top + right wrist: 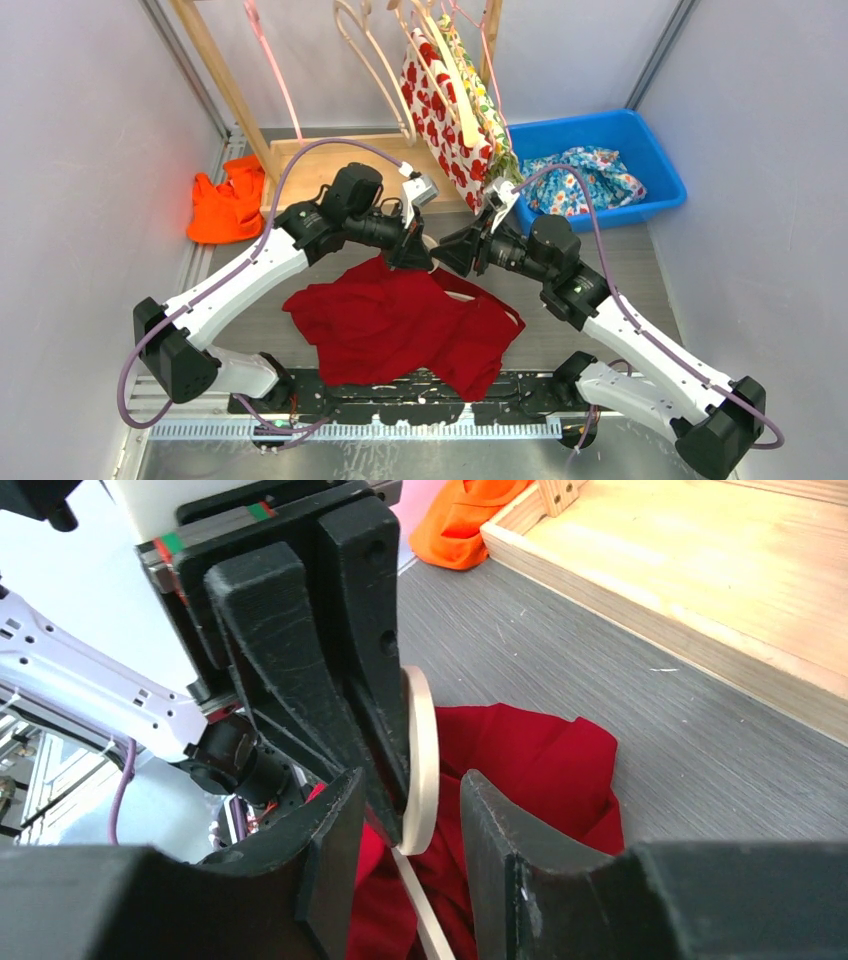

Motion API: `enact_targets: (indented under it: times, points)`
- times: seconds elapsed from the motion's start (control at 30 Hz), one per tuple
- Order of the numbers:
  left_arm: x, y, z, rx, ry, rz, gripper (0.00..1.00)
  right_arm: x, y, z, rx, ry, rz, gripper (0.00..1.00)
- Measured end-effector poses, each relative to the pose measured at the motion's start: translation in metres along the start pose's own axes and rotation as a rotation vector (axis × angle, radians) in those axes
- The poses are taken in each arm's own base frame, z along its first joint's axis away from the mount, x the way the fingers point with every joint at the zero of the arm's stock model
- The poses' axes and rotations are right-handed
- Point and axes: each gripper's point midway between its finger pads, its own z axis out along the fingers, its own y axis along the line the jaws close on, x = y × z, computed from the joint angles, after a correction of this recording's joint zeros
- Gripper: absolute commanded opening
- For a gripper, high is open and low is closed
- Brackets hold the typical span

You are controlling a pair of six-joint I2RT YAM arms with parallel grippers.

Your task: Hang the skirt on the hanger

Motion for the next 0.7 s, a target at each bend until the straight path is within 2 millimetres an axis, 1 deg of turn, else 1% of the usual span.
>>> enact_targets:
  times: [0.3, 0.4, 0.43, 0.47, 0.53, 0.57, 0.67, 0.7]
  points:
    - [-0.001, -0.006, 0.0, 0.036, -0.003, 0.001, 0.0, 0.011, -0.008, 0.008, 0.012, 0.038, 0.022, 0.45]
    - [0.0, -0.005, 0.0, 0.034, -0.001, -0.004, 0.0, 0.014, -0.008, 0.011, 0.0, 0.05, 0.031, 0.45]
    - [0.001, -0.005, 0.0, 0.033, 0.0, -0.005, 0.0, 0.014, -0.007, 0.012, -0.008, 0.052, 0.035, 0.42]
    - [0.001, -0.005, 0.0, 0.032, 0.001, -0.007, 0.0, 0.014, -0.007, 0.013, -0.014, 0.053, 0.04, 0.34]
    - [0.001, -0.004, -0.001, 0.026, 0.002, -0.009, 0.01, 0.015, -0.005, 0.014, -0.031, 0.058, 0.053, 0.14]
    - [0.002, -0.002, 0.0, 0.022, 0.003, -0.01, 0.02, 0.015, -0.003, 0.015, -0.043, 0.06, 0.053, 0.09]
    - [0.003, 0.001, 0.0, 0.005, 0.008, -0.016, 0.08, 0.016, -0.001, 0.016, -0.055, 0.067, 0.069, 0.02]
    - [0.004, 0.003, 0.0, -0.007, 0.01, -0.017, 0.11, 0.016, -0.002, 0.016, -0.051, 0.069, 0.072, 0.01]
